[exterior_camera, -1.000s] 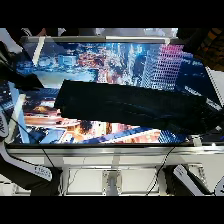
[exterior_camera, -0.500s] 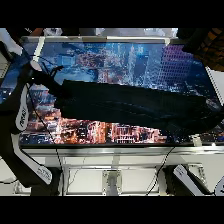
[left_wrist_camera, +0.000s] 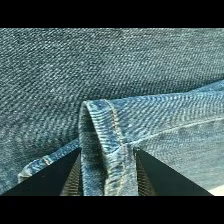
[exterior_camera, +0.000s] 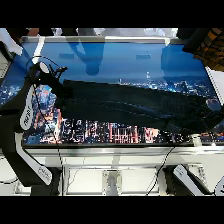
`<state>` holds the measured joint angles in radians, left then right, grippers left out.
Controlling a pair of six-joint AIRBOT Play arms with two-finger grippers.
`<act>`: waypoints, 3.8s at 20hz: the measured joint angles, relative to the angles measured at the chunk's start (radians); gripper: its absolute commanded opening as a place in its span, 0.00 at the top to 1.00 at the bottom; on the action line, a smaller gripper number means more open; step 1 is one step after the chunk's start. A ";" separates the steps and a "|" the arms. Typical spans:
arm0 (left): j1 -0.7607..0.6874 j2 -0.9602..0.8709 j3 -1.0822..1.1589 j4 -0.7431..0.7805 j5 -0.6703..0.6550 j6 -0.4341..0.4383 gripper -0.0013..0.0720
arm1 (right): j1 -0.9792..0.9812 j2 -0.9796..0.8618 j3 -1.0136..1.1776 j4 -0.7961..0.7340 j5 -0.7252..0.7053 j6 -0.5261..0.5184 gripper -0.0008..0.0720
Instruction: Fold the clothes and pants, and hang the long-sleeved shirts on hangers.
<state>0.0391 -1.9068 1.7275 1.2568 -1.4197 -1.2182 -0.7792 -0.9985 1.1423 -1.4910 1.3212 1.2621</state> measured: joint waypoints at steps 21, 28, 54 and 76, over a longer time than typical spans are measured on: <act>0.048 0.049 0.000 0.025 -0.056 -0.004 0.94 | 0.000 -0.081 -0.095 -0.005 -0.073 -0.018 0.50; 0.161 0.120 0.000 0.025 -0.130 0.015 0.94 | 0.000 -0.117 -0.141 -0.002 -0.058 -0.016 0.93; 0.252 0.226 0.000 0.021 -0.219 0.056 0.94 | -0.041 -0.075 0.025 -0.103 0.217 0.087 0.29; 0.313 0.247 0.002 -0.010 -0.191 0.094 0.95 | -0.111 -0.134 -0.251 0.069 -0.141 0.161 0.94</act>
<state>0.3519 -1.6596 1.7290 1.2469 -1.6104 -1.1240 -0.8906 -1.1320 0.8909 -1.4216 1.1805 1.4227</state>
